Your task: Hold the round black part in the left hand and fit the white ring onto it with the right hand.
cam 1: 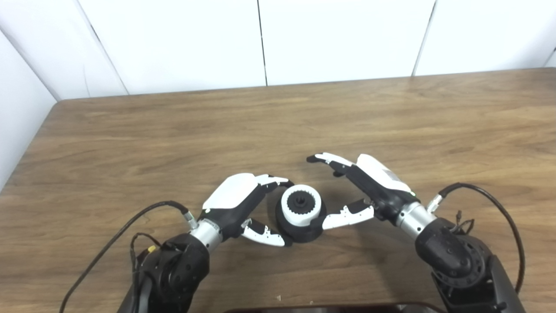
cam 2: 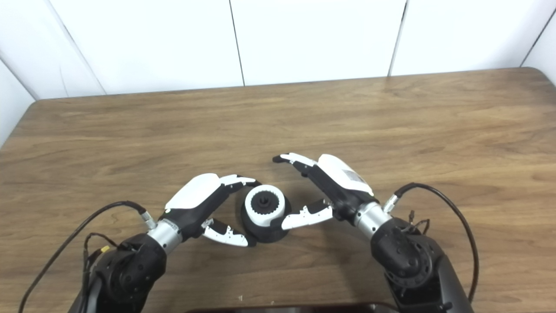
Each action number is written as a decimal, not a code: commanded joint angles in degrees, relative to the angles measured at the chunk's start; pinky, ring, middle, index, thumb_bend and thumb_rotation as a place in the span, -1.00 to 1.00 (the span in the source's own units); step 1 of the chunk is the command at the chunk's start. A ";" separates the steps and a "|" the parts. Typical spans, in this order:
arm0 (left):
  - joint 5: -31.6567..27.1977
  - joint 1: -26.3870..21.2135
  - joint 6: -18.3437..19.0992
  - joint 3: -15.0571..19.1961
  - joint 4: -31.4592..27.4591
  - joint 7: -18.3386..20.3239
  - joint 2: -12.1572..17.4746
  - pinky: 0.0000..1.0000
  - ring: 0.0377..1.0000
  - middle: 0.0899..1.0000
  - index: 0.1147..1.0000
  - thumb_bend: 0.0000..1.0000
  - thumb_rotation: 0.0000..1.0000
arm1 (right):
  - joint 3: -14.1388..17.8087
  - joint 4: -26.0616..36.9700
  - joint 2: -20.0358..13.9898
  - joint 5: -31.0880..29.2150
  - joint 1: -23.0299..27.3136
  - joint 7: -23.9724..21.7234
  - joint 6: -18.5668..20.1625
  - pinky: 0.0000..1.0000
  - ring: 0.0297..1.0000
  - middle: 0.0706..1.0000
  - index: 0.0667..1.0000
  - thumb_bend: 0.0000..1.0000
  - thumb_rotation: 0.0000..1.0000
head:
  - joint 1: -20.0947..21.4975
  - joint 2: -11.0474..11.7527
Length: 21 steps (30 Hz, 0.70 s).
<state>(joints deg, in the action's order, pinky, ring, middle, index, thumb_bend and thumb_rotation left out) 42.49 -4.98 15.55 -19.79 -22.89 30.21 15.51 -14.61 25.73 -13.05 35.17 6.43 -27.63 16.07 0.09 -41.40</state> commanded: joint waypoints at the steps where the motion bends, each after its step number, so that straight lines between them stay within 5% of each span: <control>1: -2.56 0.03 1.81 1.50 -1.91 1.46 1.16 0.72 0.85 0.76 0.69 0.83 -0.42 | 1.37 2.53 -0.39 -1.40 0.62 1.66 -0.36 0.59 0.82 0.84 0.74 0.87 0.04 | 0.02 0.09; 12: -12.47 2.14 5.58 7.39 -3.05 0.35 1.29 0.64 0.83 0.83 0.90 0.87 -0.16 | 6.76 3.08 -0.51 -6.95 -2.20 3.63 1.37 0.63 0.80 0.83 0.74 0.83 0.01 | 0.45 0.62; 16: -16.39 4.00 6.59 9.86 -2.59 -2.69 -1.25 0.71 0.84 0.86 0.97 0.85 -0.04 | 9.04 1.53 0.64 -11.48 -3.68 5.65 0.49 0.64 0.81 0.84 0.73 0.76 -0.03 | 0.84 0.98; 19: -20.76 5.73 3.25 12.03 -0.87 -6.31 -3.57 0.79 0.86 0.88 1.00 0.79 0.03 | 9.96 0.71 1.80 -13.89 -4.53 7.19 1.18 0.65 0.84 0.87 0.76 0.68 0.04 | 1.13 1.18; 21: -23.17 7.20 -1.26 13.59 1.25 -10.20 -5.53 0.75 0.85 0.91 1.00 0.58 0.22 | 10.26 -0.28 2.49 -14.07 -5.04 9.16 0.52 0.70 0.86 0.89 0.80 0.53 0.21 | 1.25 1.22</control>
<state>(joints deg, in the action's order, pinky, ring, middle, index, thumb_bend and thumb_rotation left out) 20.96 1.75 17.69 -7.36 -22.75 23.65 10.64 -5.04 25.03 -11.22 21.88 0.31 -20.94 17.57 1.23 -40.17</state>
